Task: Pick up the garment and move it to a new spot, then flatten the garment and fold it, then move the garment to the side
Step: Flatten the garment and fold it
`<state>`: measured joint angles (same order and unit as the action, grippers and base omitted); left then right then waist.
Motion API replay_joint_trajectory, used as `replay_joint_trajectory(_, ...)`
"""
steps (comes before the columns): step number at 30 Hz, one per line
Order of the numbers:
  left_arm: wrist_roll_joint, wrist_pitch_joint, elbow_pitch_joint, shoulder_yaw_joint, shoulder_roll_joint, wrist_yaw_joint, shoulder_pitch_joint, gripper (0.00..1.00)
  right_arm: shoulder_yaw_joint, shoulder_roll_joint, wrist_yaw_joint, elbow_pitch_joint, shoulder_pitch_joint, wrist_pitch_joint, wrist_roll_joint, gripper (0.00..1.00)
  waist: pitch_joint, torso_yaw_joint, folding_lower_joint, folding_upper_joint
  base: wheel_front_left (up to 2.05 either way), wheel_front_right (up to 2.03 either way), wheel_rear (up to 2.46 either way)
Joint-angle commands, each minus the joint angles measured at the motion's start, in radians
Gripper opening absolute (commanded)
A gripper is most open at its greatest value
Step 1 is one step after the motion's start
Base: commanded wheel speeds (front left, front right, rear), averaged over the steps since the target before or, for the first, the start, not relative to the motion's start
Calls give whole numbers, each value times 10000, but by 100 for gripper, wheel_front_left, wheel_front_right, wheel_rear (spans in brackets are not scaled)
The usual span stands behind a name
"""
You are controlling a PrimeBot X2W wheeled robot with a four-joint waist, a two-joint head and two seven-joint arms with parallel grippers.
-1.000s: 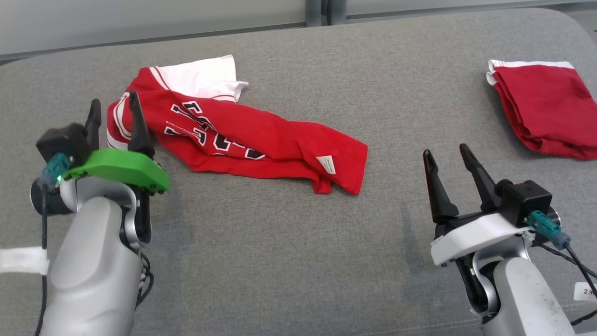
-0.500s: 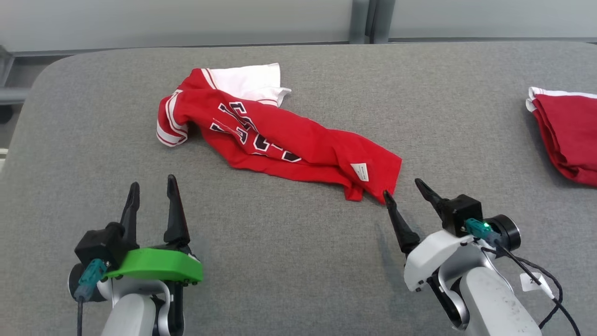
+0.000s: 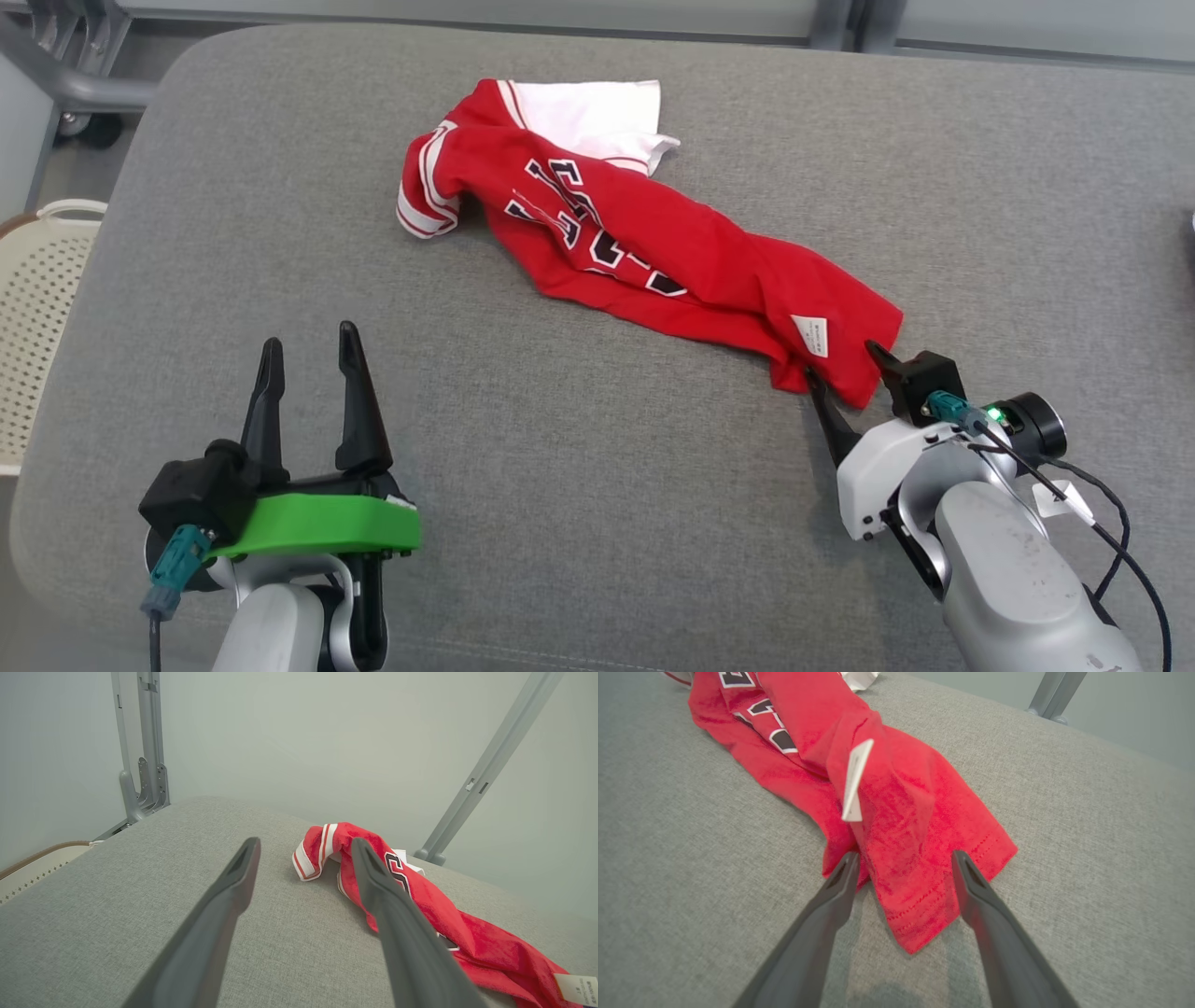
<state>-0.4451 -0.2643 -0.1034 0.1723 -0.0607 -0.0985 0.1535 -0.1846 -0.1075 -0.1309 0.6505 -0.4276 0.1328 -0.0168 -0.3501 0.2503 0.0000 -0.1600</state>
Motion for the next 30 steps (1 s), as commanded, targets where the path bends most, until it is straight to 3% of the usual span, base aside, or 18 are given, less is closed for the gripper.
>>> replay_joint_trajectory(1,42,8,127,-17,17,0,-64,100,34,4,4,275,-196,143,-77,100,-349,397,0,0,0,0,0)
replay_joint_trajectory(7,142,8,434,-12,66,-54,-156,100,178,6,4,1085,-727,531,-291,99,-455,612,0,0,0,0,0)
replay_joint_trajectory(8,149,8,472,-13,70,-64,-185,100,228,-8,4,1149,-807,611,-337,47,-461,628,0,0,0,0,0)
replay_joint_trajectory(9,148,8,499,-23,72,-71,-211,100,277,-12,4,1221,-886,690,-352,28,-465,636,0,0,0,0,0)
replay_joint_trajectory(10,151,8,512,-30,75,-74,-232,100,323,-34,4,1248,-954,781,-397,0,-464,636,0,0,0,0,0)
replay_joint_trajectory(24,13,8,577,-15,97,-151,-364,100,874,-490,4,369,-1939,886,-377,0,-393,338,0,0,0,0,0)
replay_joint_trajectory(30,-156,8,574,196,95,-188,-254,100,1099,-1357,5,-77,-2904,165,-139,0,-549,468,0,0,0,0,0)
